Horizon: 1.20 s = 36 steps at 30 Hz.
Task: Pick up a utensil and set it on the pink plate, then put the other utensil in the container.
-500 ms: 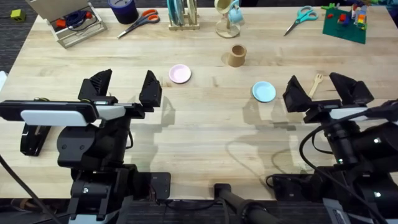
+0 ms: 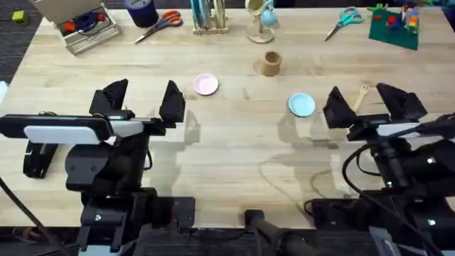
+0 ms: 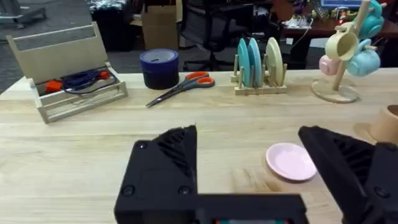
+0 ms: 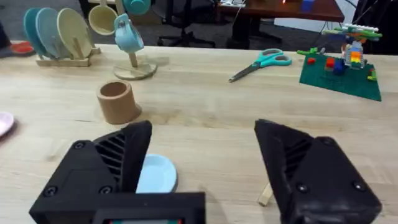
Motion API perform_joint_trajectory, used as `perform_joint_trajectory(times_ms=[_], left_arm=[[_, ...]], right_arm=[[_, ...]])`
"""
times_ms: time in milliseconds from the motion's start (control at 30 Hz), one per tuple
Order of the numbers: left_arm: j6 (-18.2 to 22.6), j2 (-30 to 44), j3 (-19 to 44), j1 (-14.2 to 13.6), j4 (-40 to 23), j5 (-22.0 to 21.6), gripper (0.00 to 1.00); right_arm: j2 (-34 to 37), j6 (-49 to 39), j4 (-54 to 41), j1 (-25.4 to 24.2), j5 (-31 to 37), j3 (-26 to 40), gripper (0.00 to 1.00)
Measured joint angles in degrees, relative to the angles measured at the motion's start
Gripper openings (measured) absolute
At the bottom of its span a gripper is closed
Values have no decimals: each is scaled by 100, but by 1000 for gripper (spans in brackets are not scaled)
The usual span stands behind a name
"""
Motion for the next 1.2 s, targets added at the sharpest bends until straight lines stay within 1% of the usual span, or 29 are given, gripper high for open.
perform_joint_trajectory(times_ms=[367,433,533,667,833,933,1067,1200], left_arm=[[-4,0,6,0,-67,28,993],[-9,0,58,0,-294,28,993],[-22,0,360,0,-845,28,993],[-26,0,1237,0,-1784,21,993],[-28,7,2511,0,-2980,-20,994],[-46,134,3279,0,-3735,-22,992],[-46,651,4423,0,-4863,-24,993],[-46,1346,5473,0,-5678,-24,993]], right_arm=[[0,0,-26,0,0,17,995],[0,0,-220,0,0,124,995],[2,0,-811,0,0,503,995],[1,0,-1646,0,-1,1292,995],[0,0,-2579,0,2,2385,994],[13,0,-3134,0,15,3025,995],[334,0,-3820,0,36,3838,995],[859,-106,-4357,0,85,4497,995]])
